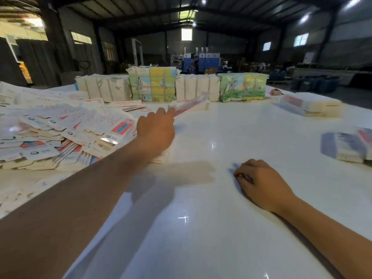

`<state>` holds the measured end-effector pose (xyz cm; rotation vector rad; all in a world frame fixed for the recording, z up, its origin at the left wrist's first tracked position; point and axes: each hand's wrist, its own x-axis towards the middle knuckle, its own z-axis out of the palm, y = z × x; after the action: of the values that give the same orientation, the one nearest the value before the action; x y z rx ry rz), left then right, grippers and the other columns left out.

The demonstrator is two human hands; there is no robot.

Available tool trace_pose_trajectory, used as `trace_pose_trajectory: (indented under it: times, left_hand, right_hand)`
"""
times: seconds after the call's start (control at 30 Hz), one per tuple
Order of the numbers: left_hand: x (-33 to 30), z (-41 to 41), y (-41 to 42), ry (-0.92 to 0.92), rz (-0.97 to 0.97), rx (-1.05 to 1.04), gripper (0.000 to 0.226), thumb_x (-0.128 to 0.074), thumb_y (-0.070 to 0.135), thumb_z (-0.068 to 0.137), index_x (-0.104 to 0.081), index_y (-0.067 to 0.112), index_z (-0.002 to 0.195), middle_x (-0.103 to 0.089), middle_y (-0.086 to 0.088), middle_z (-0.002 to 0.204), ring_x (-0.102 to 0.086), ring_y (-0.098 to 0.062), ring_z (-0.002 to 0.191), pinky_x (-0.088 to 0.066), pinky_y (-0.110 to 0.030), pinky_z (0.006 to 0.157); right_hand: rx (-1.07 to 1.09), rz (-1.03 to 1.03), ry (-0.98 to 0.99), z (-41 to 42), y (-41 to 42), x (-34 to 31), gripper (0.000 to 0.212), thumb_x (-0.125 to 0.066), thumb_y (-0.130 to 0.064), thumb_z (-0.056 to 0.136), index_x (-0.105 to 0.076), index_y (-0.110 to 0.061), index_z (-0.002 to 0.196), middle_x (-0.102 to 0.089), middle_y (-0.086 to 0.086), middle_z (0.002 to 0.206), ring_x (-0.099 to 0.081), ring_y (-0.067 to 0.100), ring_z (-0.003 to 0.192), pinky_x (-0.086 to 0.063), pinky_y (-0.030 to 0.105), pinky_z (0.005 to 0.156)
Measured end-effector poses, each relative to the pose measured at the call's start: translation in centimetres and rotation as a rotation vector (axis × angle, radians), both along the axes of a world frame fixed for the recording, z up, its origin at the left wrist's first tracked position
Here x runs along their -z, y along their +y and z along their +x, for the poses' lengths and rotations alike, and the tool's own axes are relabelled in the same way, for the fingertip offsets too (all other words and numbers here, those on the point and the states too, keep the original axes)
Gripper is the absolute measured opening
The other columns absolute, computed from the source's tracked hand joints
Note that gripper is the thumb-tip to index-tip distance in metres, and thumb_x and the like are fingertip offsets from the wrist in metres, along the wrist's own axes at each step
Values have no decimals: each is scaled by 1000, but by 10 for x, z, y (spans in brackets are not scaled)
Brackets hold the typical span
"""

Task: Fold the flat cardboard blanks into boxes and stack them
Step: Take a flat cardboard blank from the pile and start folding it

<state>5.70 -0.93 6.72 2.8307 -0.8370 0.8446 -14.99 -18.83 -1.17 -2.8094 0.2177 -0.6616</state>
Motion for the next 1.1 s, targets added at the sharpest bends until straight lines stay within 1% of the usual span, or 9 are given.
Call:
trace_pose_trajectory:
  times: [0.1, 0.17, 0.23, 0.3, 0.47, 0.67, 0.77, 0.9, 1.1]
  left_hand:
    - [20, -56, -17, -75, 35, 220, 48, -39, 18, 95, -28, 26, 141, -51, -3, 126, -55, -29, 102, -36, -35, 67]
    - [42, -88, -24, -110, 87, 298, 56, -34, 14, 91, -22, 26, 144, -48, -1, 129, -53, -27, 106, -37, -35, 73]
    - [66, -111, -27, -138, 157, 346, 59, -31, 16, 89, -17, 25, 146, -46, 0, 130, -51, -26, 108, -38, -34, 82]
    - [83, -122, -27, -93, 189, 356, 59, -35, 20, 91, -15, 25, 146, -45, 2, 131, -50, -23, 110, -39, -35, 87]
    - [89, -120, -21, -26, 157, 400, 64, -46, 38, 93, -14, 27, 147, -42, 4, 135, -48, -18, 113, -44, -33, 90]
    - [72, -125, -19, 61, 129, 366, 86, -14, 74, 76, -10, 26, 147, -25, 0, 151, -34, -23, 132, -25, -45, 110]
    - [65, -122, -19, 110, 88, 370, 97, -13, 80, 63, -19, 24, 142, -42, 0, 133, -46, -18, 116, -40, -32, 92]
    - [55, -113, -18, 101, -92, 337, 74, -42, 80, 72, -42, 25, 121, -56, 2, 111, -50, -16, 95, -34, -27, 67]
    - [49, -108, -12, 218, -100, 270, 58, -49, 80, 68, -33, 32, 97, -44, 10, 87, -41, -12, 79, -32, -30, 60]
  right_hand:
    - [36, 239, -13, 2, -3, -4, 26, -48, -18, 97, -70, -5, 95, -68, 13, 96, -59, 29, 91, -43, 32, 80]
    - [113, 757, -211, 3, -9, -11, 33, -43, -21, 100, -68, 0, 98, -70, 14, 85, -63, 22, 76, -47, 23, 71]
    - [154, 1378, -417, 1, -17, -18, 43, -39, -33, 101, -65, 1, 100, -67, 12, 67, -63, 22, 59, -55, 30, 59]
    - [123, 1652, -451, -2, -26, -20, 44, -40, -38, 100, -61, -1, 87, -67, 12, 61, -65, 27, 54, -56, 40, 51]
    - [109, 1442, -346, -3, -26, -17, 21, -54, -5, 91, -57, 0, 71, -63, 20, 65, -55, 26, 44, -46, 26, 38]
    - [95, 1360, -308, -2, -22, -17, 19, -54, -3, 90, -62, -3, 73, -66, 20, 74, -67, 28, 60, -55, 33, 48]
    - [73, 1231, -318, -3, -18, -17, 22, -53, -9, 92, -66, -6, 75, -68, 15, 73, -64, 27, 63, -51, 35, 53]
    - [58, 1119, -432, -8, -13, -19, 20, -48, -15, 96, -65, -11, 86, -67, 6, 65, -55, 19, 51, -43, 26, 43]
    - [94, 785, -557, -15, -2, -19, 18, -52, -12, 95, -67, -21, 91, -62, 0, 81, -56, 5, 55, -47, 19, 51]
